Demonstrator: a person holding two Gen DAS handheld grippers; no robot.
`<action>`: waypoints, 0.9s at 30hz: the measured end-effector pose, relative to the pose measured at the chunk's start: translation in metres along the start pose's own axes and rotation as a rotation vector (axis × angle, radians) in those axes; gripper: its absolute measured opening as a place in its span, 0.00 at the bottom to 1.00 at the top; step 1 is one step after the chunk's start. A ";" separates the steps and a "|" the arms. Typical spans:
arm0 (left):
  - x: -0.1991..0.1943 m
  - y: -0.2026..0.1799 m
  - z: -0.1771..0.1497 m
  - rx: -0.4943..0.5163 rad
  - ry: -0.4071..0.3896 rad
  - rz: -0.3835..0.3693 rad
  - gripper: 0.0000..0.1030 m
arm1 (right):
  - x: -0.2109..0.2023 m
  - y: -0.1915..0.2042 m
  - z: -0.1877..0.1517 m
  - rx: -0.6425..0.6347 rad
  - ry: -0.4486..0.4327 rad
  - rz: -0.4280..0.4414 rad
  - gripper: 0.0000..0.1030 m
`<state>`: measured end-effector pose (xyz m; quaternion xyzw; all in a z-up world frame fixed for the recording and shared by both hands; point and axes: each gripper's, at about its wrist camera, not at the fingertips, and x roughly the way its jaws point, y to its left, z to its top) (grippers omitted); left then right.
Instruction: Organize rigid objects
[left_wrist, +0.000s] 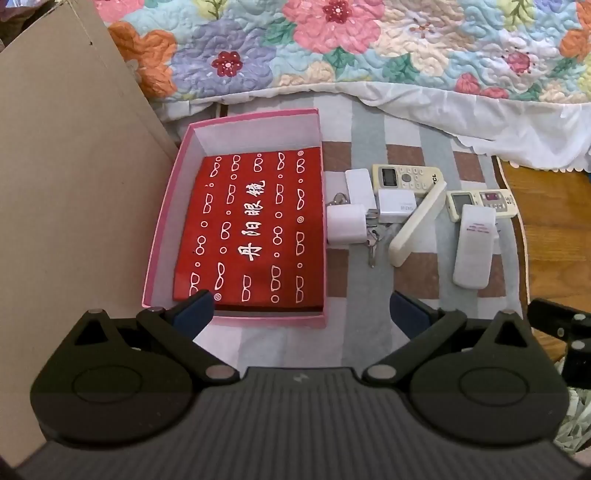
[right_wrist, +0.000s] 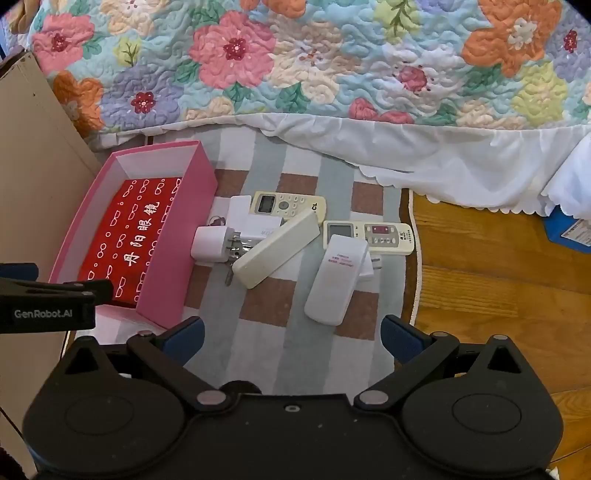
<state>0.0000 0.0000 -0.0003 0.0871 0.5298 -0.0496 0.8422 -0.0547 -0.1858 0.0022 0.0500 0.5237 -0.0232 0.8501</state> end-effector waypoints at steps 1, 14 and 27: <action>0.000 0.000 0.000 0.002 -0.008 0.012 1.00 | 0.000 0.000 0.000 0.000 0.003 0.002 1.00; -0.010 0.009 -0.002 -0.014 0.004 -0.005 1.00 | -0.007 -0.003 0.003 -0.009 -0.009 0.000 1.00; -0.005 0.006 -0.012 -0.020 0.040 0.006 1.00 | -0.008 0.003 -0.003 -0.030 -0.010 -0.001 1.00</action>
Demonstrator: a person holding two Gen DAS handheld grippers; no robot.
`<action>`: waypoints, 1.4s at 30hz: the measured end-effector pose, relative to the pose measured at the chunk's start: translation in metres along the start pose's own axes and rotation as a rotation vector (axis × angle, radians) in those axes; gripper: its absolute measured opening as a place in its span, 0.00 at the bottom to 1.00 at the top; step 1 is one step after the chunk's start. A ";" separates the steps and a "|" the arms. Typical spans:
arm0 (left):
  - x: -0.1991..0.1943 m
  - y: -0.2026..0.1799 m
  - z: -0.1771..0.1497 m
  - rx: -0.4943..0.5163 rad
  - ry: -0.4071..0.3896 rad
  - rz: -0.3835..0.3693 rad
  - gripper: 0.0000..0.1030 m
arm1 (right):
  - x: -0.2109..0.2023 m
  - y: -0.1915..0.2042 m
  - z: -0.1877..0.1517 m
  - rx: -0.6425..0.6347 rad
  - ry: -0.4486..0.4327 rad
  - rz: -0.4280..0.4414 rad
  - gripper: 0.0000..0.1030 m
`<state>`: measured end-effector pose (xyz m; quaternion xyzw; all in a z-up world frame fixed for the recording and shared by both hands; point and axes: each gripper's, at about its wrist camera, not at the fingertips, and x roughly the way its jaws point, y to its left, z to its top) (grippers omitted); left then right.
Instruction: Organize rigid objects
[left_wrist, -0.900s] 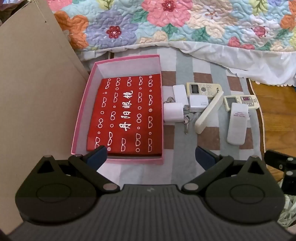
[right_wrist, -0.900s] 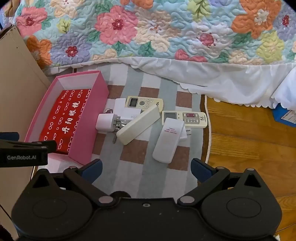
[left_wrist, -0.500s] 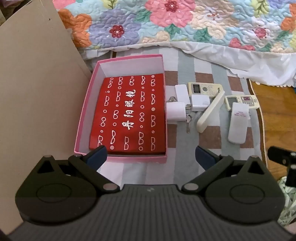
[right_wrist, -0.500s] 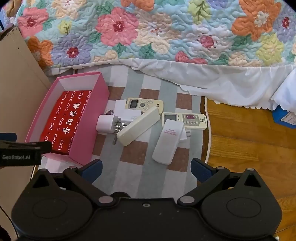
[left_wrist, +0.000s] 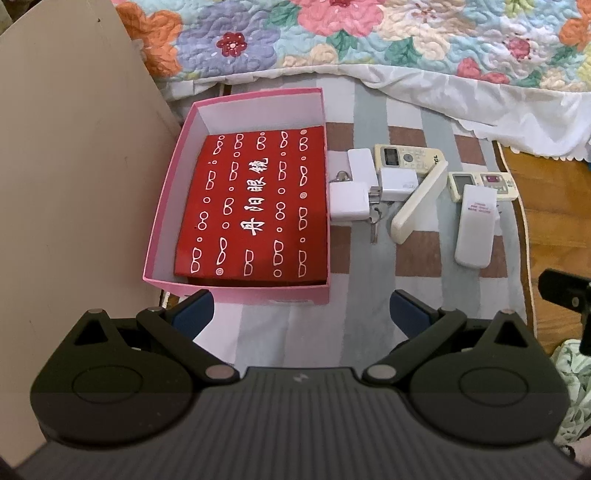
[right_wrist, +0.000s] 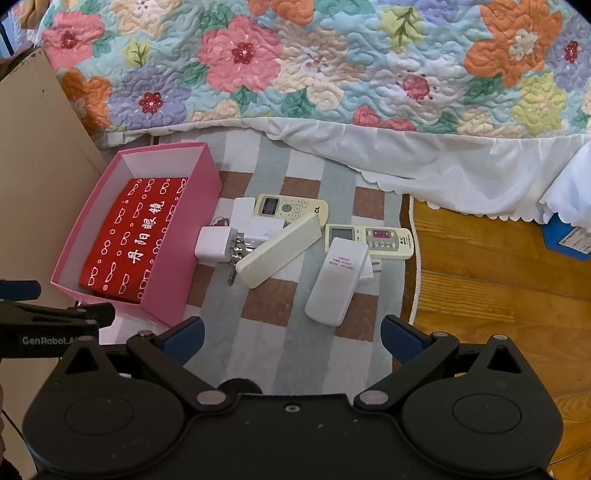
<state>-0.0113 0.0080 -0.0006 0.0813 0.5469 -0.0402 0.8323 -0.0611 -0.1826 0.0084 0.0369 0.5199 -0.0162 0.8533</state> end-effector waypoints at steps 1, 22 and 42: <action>0.000 0.002 0.001 -0.005 0.000 0.001 1.00 | 0.001 0.000 0.000 0.000 0.002 0.001 1.00; 0.003 0.004 -0.004 -0.017 -0.018 0.002 1.00 | 0.007 -0.004 -0.003 -0.001 0.023 -0.011 1.00; 0.003 0.002 -0.005 -0.014 -0.021 0.007 1.00 | 0.015 -0.014 -0.007 0.016 0.044 -0.006 1.00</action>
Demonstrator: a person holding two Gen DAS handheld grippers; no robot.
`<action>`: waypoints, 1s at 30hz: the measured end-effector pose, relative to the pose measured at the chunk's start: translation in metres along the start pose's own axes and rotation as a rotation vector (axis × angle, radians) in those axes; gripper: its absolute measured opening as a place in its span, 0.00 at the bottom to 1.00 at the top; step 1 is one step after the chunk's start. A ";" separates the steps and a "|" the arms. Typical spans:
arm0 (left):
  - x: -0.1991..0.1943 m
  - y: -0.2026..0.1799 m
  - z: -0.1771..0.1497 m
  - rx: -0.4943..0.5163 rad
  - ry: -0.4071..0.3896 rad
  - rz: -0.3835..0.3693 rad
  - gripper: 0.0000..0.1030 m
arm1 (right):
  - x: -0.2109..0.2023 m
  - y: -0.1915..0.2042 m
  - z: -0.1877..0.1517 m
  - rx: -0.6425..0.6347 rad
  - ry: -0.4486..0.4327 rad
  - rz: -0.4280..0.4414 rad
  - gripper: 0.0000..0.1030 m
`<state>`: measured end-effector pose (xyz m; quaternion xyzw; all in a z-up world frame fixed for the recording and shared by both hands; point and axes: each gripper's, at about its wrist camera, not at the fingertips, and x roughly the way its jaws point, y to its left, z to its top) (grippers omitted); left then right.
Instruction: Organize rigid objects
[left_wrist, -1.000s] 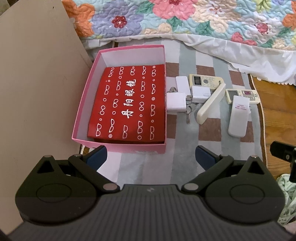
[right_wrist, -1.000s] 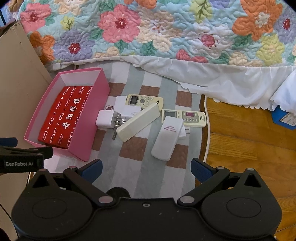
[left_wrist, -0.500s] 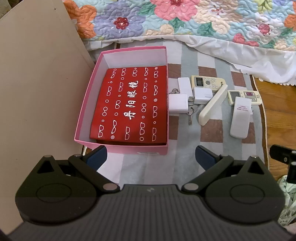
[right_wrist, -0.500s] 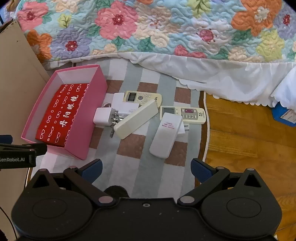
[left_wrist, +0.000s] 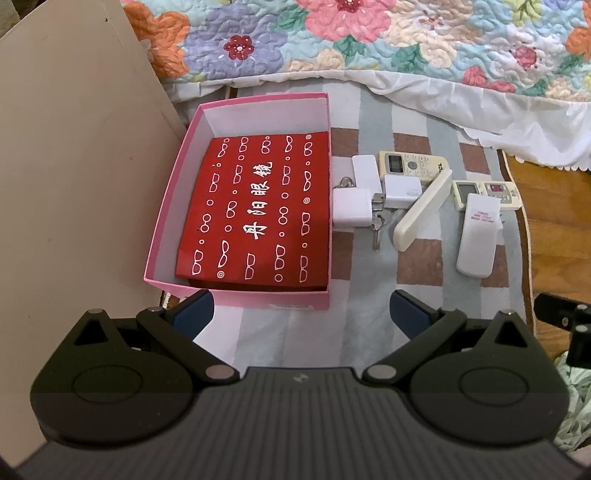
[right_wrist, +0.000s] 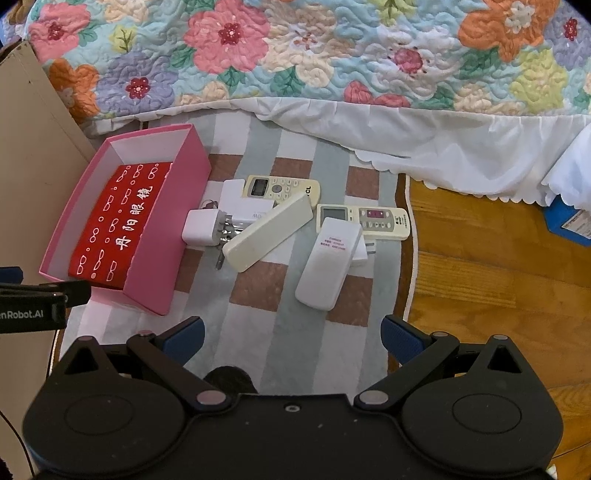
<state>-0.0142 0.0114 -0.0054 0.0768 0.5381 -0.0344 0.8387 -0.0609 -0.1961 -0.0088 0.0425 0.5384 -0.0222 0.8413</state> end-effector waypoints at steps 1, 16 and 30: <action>0.001 -0.001 0.000 0.004 0.000 0.003 1.00 | 0.001 0.000 0.000 -0.001 0.001 0.001 1.00; 0.004 -0.017 0.002 0.021 -0.021 -0.015 1.00 | 0.009 -0.008 -0.003 0.003 0.012 0.014 1.00; 0.006 -0.019 0.004 0.027 -0.029 -0.019 0.99 | 0.016 -0.016 -0.003 0.011 0.025 0.007 1.00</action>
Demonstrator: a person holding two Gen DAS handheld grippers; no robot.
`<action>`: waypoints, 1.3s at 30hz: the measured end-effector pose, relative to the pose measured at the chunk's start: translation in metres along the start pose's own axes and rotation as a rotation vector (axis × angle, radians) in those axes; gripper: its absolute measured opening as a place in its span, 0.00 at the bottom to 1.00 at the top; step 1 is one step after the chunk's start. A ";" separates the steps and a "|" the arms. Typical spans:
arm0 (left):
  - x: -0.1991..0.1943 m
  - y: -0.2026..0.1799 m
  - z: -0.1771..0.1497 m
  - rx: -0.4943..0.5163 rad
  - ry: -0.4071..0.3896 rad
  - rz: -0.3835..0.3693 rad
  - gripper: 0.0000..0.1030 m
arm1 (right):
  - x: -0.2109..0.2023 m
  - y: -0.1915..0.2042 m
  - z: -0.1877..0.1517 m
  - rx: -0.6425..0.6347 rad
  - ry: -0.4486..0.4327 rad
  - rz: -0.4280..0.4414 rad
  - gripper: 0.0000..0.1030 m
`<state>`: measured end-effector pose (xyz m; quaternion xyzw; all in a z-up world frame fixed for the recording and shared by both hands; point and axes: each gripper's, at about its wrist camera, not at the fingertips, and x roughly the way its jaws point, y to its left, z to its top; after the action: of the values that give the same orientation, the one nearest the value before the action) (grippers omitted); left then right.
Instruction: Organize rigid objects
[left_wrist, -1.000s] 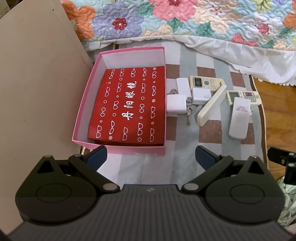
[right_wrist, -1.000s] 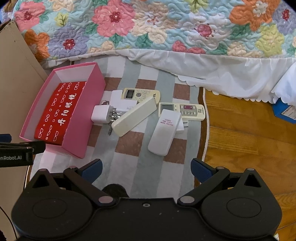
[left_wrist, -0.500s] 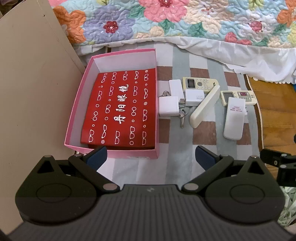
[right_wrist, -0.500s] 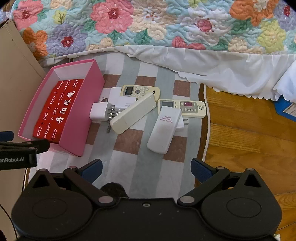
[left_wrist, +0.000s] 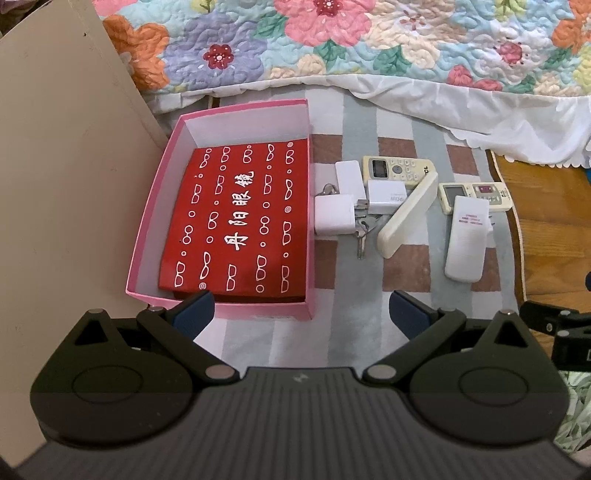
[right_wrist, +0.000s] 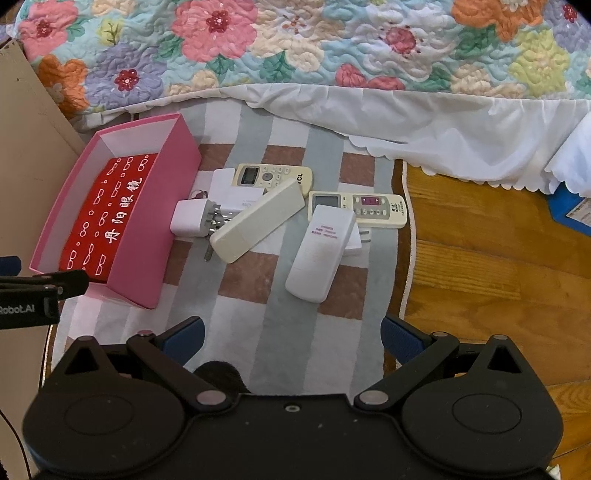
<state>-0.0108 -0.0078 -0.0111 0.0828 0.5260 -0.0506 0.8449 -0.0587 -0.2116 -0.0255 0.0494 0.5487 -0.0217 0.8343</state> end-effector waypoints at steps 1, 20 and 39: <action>0.000 0.000 0.000 0.003 -0.003 0.000 0.99 | 0.000 0.000 0.000 0.001 0.001 -0.001 1.00; -0.006 0.073 0.021 0.047 -0.047 -0.030 0.96 | -0.024 0.007 0.017 -0.036 -0.242 0.159 1.00; 0.154 0.146 0.079 -0.030 0.107 0.116 0.65 | 0.129 0.020 0.081 0.165 0.033 0.292 0.89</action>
<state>0.1515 0.1205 -0.1026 0.1031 0.5656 0.0106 0.8181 0.0685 -0.1980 -0.1108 0.1974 0.5456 0.0555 0.8126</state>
